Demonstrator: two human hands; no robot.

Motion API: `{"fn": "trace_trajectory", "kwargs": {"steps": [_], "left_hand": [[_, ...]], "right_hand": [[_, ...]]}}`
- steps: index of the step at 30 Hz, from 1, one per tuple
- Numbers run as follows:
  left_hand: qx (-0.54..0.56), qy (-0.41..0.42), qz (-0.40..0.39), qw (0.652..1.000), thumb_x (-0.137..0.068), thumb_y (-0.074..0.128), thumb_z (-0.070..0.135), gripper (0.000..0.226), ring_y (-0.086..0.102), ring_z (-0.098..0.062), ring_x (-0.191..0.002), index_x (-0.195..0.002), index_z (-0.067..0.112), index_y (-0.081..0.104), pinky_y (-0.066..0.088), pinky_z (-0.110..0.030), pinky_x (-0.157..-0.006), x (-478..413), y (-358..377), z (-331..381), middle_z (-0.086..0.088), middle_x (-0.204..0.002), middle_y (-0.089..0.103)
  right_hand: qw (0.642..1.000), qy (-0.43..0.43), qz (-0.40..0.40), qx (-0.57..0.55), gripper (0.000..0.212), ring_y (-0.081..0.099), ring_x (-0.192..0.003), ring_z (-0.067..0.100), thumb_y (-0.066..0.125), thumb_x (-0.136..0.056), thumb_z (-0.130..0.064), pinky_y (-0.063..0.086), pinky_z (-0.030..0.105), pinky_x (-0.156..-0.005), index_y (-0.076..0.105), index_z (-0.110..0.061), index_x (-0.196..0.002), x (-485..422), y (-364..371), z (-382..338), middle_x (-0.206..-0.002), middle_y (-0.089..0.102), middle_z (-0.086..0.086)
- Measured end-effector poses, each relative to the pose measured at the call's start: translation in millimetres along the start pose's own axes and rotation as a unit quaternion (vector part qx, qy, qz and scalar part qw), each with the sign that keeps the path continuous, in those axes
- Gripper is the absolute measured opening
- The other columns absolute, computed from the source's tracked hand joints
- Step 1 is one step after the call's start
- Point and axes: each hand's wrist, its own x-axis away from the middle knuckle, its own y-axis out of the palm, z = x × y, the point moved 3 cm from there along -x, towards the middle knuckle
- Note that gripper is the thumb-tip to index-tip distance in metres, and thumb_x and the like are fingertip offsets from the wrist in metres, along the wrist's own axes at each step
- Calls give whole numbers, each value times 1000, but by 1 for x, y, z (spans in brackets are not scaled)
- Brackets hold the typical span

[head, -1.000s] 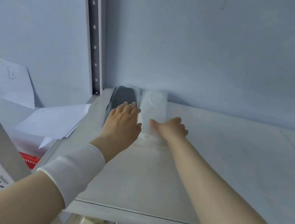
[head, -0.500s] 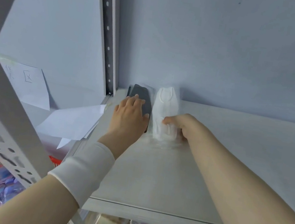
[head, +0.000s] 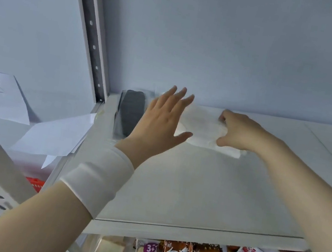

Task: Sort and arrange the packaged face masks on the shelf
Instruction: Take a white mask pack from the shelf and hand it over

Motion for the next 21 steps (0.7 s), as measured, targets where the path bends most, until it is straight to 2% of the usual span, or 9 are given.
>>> {"fn": "trace_trajectory", "kwargs": {"steps": [3,6,9,13,14,16,18,20,21], "left_hand": [[-79,65,-94,990,-86,52,58,87,2,-23,-147,-151,19,11,6,-37,-117,-12,21,16,-3,-159,9],[-111,72,-197,971,-85,54,58,85,33,-23,-136,-150,22,11,26,-35,-109,-16,44,21,-2,-149,33],[-81,53,-207,974,-83,61,52,79,47,-20,-122,-146,25,22,39,-33,-95,-23,50,19,1,-136,49],[-81,52,-213,972,-80,65,50,72,50,-19,-117,-139,27,32,42,-33,-88,-28,49,16,3,-127,55],[-79,47,-212,973,-80,65,50,69,51,-19,-115,-137,27,34,42,-32,-87,-29,49,14,4,-125,56],[-78,38,-215,973,-79,66,49,67,52,-19,-113,-134,27,37,43,-32,-86,-30,50,10,4,-123,57],[-72,33,-216,973,-77,67,50,66,53,-19,-112,-132,27,38,43,-32,-85,-32,50,8,5,-121,57],[-63,31,-217,974,-76,67,50,66,53,-19,-111,-131,27,39,39,-29,-82,-35,51,7,6,-120,57],[-61,34,-215,974,-76,67,50,66,53,-19,-110,-131,27,39,37,-28,-80,-36,52,7,5,-119,57]], "right_hand": [[996,-28,-41,76,50,46,-90,23,62,-82,-21,36,30,-70,37,-16,-125,13,14,18,-114,52,4],[994,-55,-49,81,52,48,-107,24,57,-84,-21,35,29,-75,34,-17,-130,19,34,30,-124,48,4],[995,-65,-31,76,61,45,-118,22,59,-84,-34,33,30,-82,29,-23,-136,17,40,35,-129,43,1],[998,-38,0,46,64,50,-113,18,68,-75,-48,36,28,-79,40,-30,-130,13,34,57,-125,51,-7],[1000,-26,15,6,66,51,-113,16,73,-70,-49,39,29,-83,44,-32,-127,14,33,69,-122,53,-10],[985,-22,63,-160,68,52,-114,11,82,-61,-42,41,27,-93,50,-35,-121,17,36,94,-117,57,-14],[933,-29,115,-340,70,53,-114,9,85,-61,-26,38,13,-93,48,-34,-121,21,46,109,-117,60,-12],[891,-31,133,-432,74,51,-112,6,86,-61,-16,36,2,-87,48,-29,-123,21,62,109,-117,59,-11],[874,-35,137,-465,74,52,-110,3,87,-58,-15,36,1,-88,49,-28,-121,19,69,103,-115,59,-13]]}}
